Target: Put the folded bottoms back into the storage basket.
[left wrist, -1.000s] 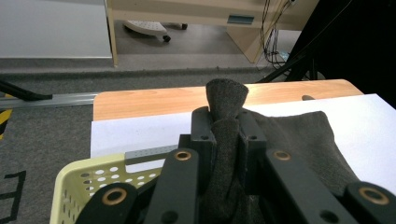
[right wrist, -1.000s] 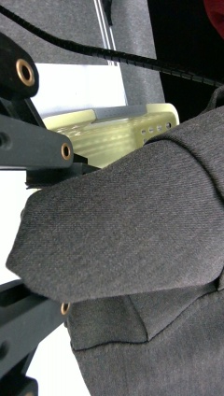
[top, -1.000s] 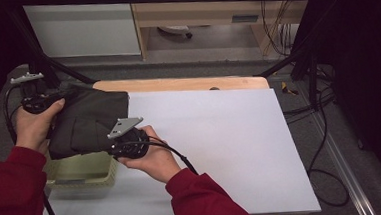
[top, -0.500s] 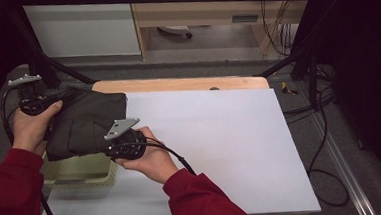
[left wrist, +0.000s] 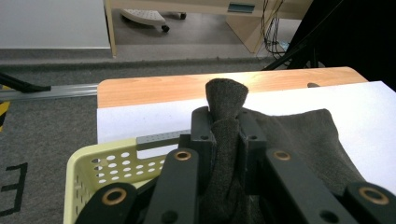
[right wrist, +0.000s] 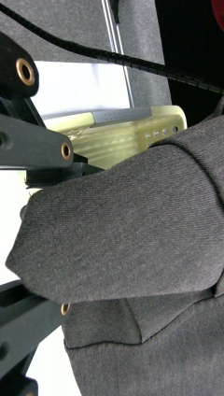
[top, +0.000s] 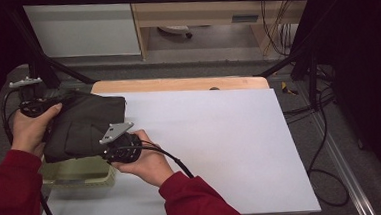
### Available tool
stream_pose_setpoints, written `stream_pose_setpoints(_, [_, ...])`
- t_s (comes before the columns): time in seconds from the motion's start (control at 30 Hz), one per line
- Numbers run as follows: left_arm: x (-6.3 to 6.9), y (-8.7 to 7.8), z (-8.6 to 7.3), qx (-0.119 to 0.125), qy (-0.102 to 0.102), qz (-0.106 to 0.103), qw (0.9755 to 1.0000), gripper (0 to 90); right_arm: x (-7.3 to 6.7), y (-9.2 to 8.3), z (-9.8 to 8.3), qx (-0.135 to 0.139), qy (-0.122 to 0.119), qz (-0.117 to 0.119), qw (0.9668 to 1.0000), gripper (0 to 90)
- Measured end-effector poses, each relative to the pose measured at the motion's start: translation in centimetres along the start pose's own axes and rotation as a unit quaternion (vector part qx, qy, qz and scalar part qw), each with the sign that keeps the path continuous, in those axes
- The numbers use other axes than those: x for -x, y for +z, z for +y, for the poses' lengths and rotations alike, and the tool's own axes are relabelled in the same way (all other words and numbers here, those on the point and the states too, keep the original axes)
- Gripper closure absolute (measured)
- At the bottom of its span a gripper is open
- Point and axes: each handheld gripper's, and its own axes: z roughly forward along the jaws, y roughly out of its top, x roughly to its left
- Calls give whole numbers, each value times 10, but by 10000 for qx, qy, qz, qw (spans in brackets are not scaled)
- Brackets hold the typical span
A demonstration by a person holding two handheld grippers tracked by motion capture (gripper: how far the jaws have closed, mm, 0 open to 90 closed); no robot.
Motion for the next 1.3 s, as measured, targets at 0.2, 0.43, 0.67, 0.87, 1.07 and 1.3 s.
stream_pose_setpoints(0.2, [-3, 0, 1, -13, 44, 23, 10000, 807, 0, 4, 0, 75, 2, -14, 10000, 641])
stream_pose_setpoints(0.43, [-8, 2, -1, -118, 79, 27, 9999, 806, -3, 10, -1, 109, 33, -18, 9999, 641])
stream_pose_setpoints(0.67, [-12, 3, -4, -192, 109, 73, 9997, 805, -5, 15, -2, 111, 41, 26, 9999, 641])
stream_pose_setpoints(0.87, [-13, 3, -4, -215, 124, 104, 9996, 805, -6, 16, -2, 88, 24, 30, 10000, 641])
stream_pose_setpoints(1.07, [-14, 4, -7, -245, 112, 158, 9995, 805, -6, 19, -3, 99, 40, 53, 9999, 641])
stream_pose_setpoints(1.3, [-16, 4, -9, -240, 121, 171, 9995, 805, -7, 22, -4, 110, 63, 62, 9999, 641])
